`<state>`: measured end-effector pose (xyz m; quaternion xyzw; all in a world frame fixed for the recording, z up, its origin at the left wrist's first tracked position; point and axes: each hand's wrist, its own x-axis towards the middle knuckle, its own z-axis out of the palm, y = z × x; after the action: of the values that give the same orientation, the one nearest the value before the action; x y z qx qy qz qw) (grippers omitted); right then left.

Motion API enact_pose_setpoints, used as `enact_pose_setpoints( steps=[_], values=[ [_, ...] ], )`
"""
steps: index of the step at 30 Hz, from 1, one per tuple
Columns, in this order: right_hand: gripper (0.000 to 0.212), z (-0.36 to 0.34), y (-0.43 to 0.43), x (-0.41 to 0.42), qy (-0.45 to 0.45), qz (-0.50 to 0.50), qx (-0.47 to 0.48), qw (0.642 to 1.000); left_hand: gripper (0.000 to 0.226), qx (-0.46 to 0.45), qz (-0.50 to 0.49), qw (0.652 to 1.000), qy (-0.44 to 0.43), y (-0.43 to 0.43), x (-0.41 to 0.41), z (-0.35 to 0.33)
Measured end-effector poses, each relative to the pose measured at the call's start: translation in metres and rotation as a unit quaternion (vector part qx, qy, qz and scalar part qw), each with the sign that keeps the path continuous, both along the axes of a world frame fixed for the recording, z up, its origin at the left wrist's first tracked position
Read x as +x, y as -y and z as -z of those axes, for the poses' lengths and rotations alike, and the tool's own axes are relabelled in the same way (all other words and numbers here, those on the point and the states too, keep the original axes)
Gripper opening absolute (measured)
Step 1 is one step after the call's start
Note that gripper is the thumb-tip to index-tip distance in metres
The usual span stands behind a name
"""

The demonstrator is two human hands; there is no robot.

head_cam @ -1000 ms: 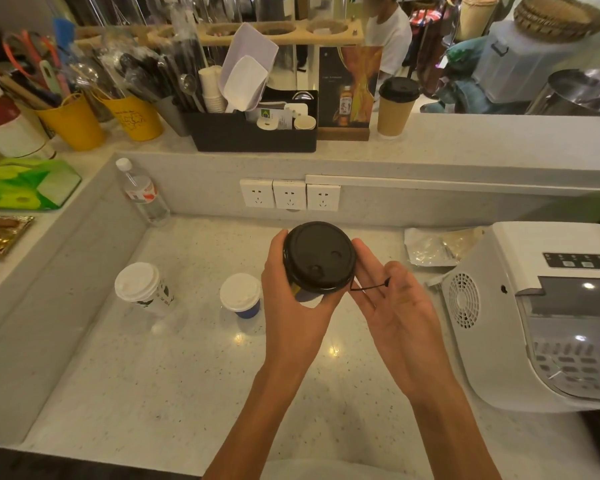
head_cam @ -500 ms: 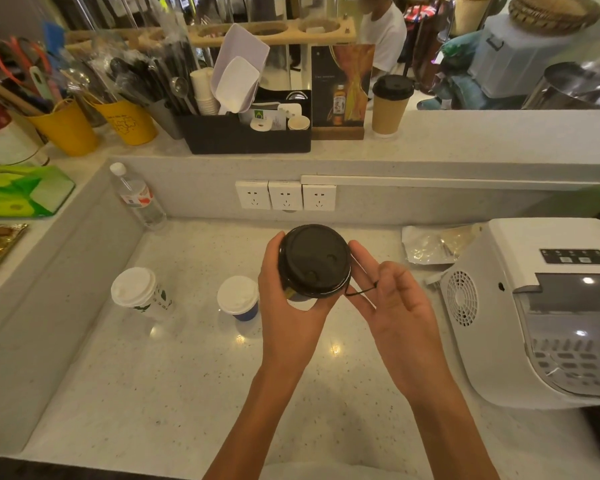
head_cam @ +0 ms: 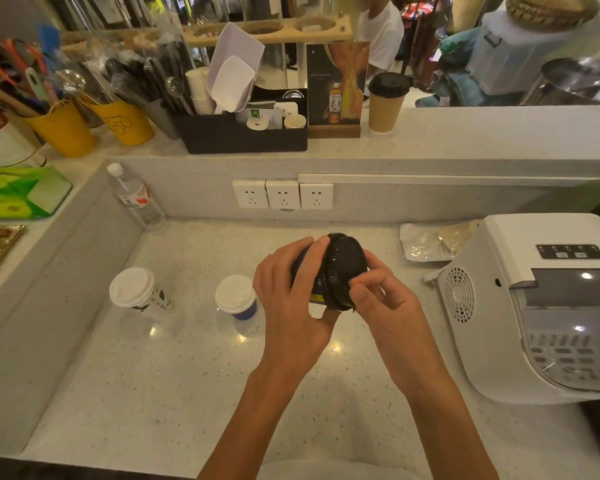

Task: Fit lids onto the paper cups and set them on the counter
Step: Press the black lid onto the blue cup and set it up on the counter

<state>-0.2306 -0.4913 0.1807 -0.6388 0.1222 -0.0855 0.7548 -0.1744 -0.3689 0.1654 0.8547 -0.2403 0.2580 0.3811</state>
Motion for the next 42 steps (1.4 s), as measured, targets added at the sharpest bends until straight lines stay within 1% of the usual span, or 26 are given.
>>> enact_pose_setpoints(
  steps=[1,2,3,4,5,6,8,12,14,16,17,20,21,22,23,25,27,29,32,34,36,38,39,40,41,42],
  values=[
    [0.022,-0.001,0.002,0.0,-0.006,-0.007,-0.001,1.0,0.08,0.005,0.006,1.0,0.0,-0.001,0.0,-0.001],
    [0.034,-0.002,0.004,0.0,-0.016,-0.025,0.004,1.0,0.08,0.006,0.015,1.0,-0.003,-0.001,-0.001,-0.001],
    [0.053,-0.001,0.008,0.0,-0.024,-0.057,0.03,0.998,0.08,0.004,0.027,1.0,-0.01,-0.002,-0.002,-0.002],
    [0.074,0.0,0.011,0.002,-0.028,-0.093,0.085,0.992,0.08,0.002,0.04,0.999,-0.019,-0.002,-0.002,-0.002],
    [0.087,0.001,0.013,0.002,-0.027,-0.125,0.142,0.982,0.079,0.003,0.054,0.998,-0.028,-0.003,-0.001,-0.001],
    [0.096,0.002,0.015,0.003,-0.027,-0.145,0.18,0.973,0.078,0.006,0.066,0.997,-0.032,-0.004,0.0,0.0],
    [0.101,0.001,0.018,0.004,-0.033,-0.149,0.204,0.967,0.076,0.008,0.08,0.996,-0.035,-0.005,0.0,-0.001],
    [0.091,-0.004,0.02,0.005,-0.057,-0.126,0.175,0.975,0.073,-0.004,0.073,0.997,-0.013,0.001,0.0,-0.002],
    [0.08,-0.008,0.021,0.003,-0.055,-0.118,0.151,0.98,0.077,-0.012,0.091,0.995,-0.029,-0.001,0.001,-0.001],
    [0.07,-0.013,0.023,0.002,-0.046,-0.112,0.13,0.984,0.092,-0.014,0.116,0.99,-0.081,-0.005,0.001,-0.002],
    [0.068,-0.015,0.023,0.002,-0.039,-0.108,0.117,0.986,0.094,-0.025,0.121,0.987,-0.103,-0.006,0.001,-0.003],
    [0.063,-0.016,0.011,0.003,-0.037,-0.069,0.071,0.994,0.072,-0.117,0.1,0.976,-0.152,0.004,-0.002,-0.002],
    [0.061,-0.014,0.005,0.003,-0.044,-0.047,0.057,0.996,0.073,-0.136,0.079,0.973,-0.171,0.009,-0.002,-0.001],
    [0.062,-0.012,0.002,0.004,-0.054,-0.028,0.047,0.997,0.079,-0.13,0.065,0.971,-0.19,0.013,-0.003,0.001],
    [0.065,-0.009,0.001,0.003,-0.066,-0.02,0.046,0.997,0.086,-0.103,0.054,0.972,-0.203,0.016,-0.005,0.004],
    [0.074,-0.003,0.005,0.001,-0.085,-0.031,0.057,0.994,0.095,-0.07,0.046,0.965,-0.248,0.02,-0.008,0.012],
    [0.085,-0.001,0.011,-0.001,-0.103,-0.042,0.045,0.993,0.099,-0.093,0.058,0.935,-0.336,0.023,-0.011,0.011],
    [0.096,0.002,0.012,-0.002,-0.112,-0.025,0.021,0.993,0.104,-0.112,0.091,0.903,-0.404,0.023,-0.011,0.01],
    [0.097,0.005,0.009,-0.003,-0.091,-0.004,0.071,0.993,0.106,-0.129,0.148,0.877,-0.438,0.012,-0.015,0.007],
    [0.092,0.005,0.01,-0.003,-0.082,0.016,0.097,0.992,0.1,-0.135,0.165,0.87,-0.443,0.0,-0.016,0.004],
    [0.081,0.007,0.012,-0.002,-0.077,0.031,0.136,0.987,0.088,-0.192,0.183,0.85,-0.455,-0.009,-0.016,0.0],
    [0.065,0.008,0.014,-0.001,-0.077,0.019,0.171,0.982,0.077,-0.253,0.176,0.823,-0.477,-0.014,-0.014,0.0],
    [0.056,0.008,0.015,-0.001,-0.079,0.01,0.19,0.979,0.072,-0.275,0.174,0.804,-0.499,-0.014,-0.013,0.0],
    [0.05,0.009,0.014,-0.002,-0.084,-0.001,0.207,0.975,0.069,-0.297,0.182,0.776,-0.526,-0.015,-0.013,0.0],
    [0.047,0.01,0.013,-0.003,-0.09,-0.011,0.213,0.973,0.068,-0.318,0.195,0.748,-0.55,-0.014,-0.014,0.001],
    [0.046,0.011,0.012,-0.003,-0.097,-0.019,0.199,0.975,0.068,-0.333,0.206,0.726,-0.565,-0.013,-0.015,0.002]
  ],
)
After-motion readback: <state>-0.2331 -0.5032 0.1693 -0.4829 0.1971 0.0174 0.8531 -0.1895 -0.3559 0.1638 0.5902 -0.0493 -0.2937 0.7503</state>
